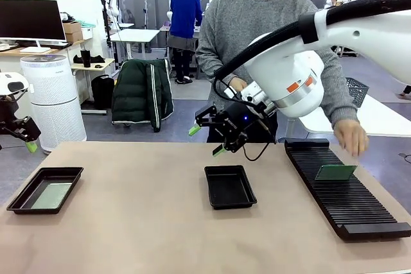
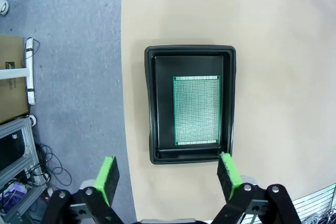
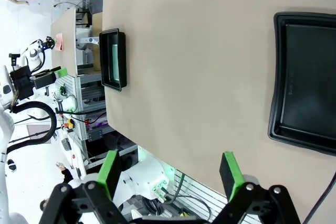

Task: Inspect and transfer BCBs to ESD trays.
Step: Pick up the Blank PCB from the PCB Rack and place it in the right ESD tray.

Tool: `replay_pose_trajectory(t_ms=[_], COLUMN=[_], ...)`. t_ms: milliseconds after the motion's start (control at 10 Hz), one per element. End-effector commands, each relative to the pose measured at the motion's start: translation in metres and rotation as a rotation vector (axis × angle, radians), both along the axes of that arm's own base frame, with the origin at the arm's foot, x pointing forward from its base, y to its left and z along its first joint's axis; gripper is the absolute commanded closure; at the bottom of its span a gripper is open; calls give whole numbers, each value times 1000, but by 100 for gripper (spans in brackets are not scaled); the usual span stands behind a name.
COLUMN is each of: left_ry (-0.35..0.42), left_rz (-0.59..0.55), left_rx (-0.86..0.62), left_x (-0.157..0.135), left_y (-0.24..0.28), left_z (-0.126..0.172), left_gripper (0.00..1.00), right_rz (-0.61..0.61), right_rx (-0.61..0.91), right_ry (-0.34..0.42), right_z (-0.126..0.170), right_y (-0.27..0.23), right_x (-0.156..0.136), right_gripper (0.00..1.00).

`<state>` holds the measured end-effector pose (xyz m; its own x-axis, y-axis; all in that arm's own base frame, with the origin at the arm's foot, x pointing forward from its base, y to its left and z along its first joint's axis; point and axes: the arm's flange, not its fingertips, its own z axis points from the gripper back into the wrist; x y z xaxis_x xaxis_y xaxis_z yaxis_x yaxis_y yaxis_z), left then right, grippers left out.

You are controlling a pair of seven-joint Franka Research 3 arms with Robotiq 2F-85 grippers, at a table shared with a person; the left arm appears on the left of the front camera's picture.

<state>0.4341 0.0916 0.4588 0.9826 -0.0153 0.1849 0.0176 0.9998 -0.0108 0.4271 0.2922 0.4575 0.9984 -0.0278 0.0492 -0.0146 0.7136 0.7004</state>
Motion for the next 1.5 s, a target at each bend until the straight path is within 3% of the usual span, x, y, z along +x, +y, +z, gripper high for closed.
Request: replay_pose_trajectory(t_ms=[0, 700, 1000, 1400], left_ry=[-12, -12, -12, -12], left_rz=[4, 4, 4, 4], left_rx=[3, 3, 3, 3], left_x=[-1, -1, -1, -1], left_y=[2, 2, 2, 2], left_z=[-4, -4, -4, -4], left_gripper=[0, 0, 0, 0], right_rz=[-4, 26, 132, 380], right_rx=[-74, -317, -448, -664], right_ry=[-13, -145, -235, -348], right_z=[18, 120, 157, 193], right_y=[-3, -28, -60, -106], right_x=[-8, -21, -27, -40], right_gripper=[0, 0, 0, 0])
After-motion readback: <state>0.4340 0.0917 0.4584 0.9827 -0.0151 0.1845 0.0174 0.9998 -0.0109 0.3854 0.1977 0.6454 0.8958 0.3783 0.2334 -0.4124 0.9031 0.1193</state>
